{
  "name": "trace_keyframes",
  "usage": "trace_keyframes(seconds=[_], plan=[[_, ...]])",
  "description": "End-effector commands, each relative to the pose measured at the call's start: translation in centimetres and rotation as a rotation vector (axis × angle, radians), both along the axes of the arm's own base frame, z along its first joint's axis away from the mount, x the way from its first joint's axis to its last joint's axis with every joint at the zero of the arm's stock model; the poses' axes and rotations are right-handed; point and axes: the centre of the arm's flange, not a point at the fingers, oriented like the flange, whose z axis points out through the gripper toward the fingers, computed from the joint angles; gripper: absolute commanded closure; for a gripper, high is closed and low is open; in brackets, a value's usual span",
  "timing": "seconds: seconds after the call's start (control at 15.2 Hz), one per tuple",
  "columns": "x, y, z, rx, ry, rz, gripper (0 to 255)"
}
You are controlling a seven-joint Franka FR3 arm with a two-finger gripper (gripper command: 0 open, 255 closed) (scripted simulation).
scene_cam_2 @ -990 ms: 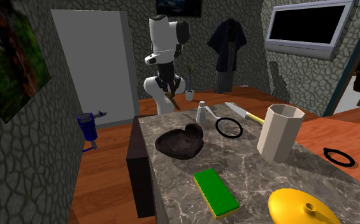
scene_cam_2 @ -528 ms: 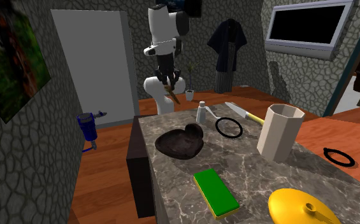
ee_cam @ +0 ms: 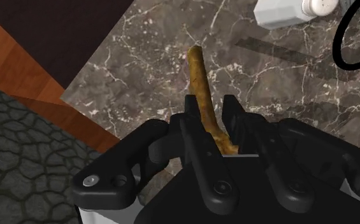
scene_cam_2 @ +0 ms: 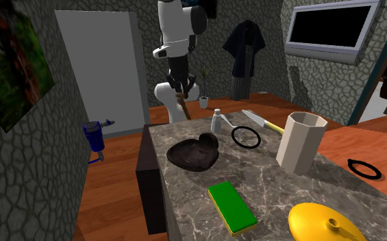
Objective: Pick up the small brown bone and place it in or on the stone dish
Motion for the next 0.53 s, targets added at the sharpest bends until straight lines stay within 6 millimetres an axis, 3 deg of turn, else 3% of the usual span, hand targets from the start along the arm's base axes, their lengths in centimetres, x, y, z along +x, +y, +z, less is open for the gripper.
trace_keyframes(seconds=[0.0, 0.2, 0.26, 0.33, 0.46], plan=[[2.9, -0.2, 0.2, 0.0, -0.001, 0.0, 255], [6.8, -0.4, 0.4, 0.0, -0.001, 0.0, 255], [5.3, -0.3, 0.7, 0.0, 0.0, 0.0, 255], [5.3, -0.3, 0.7, 0.0, 0.0, 0.0, 0], [5.3, -1.2, -1.7, -0.011, -0.004, -0.024, 0]])
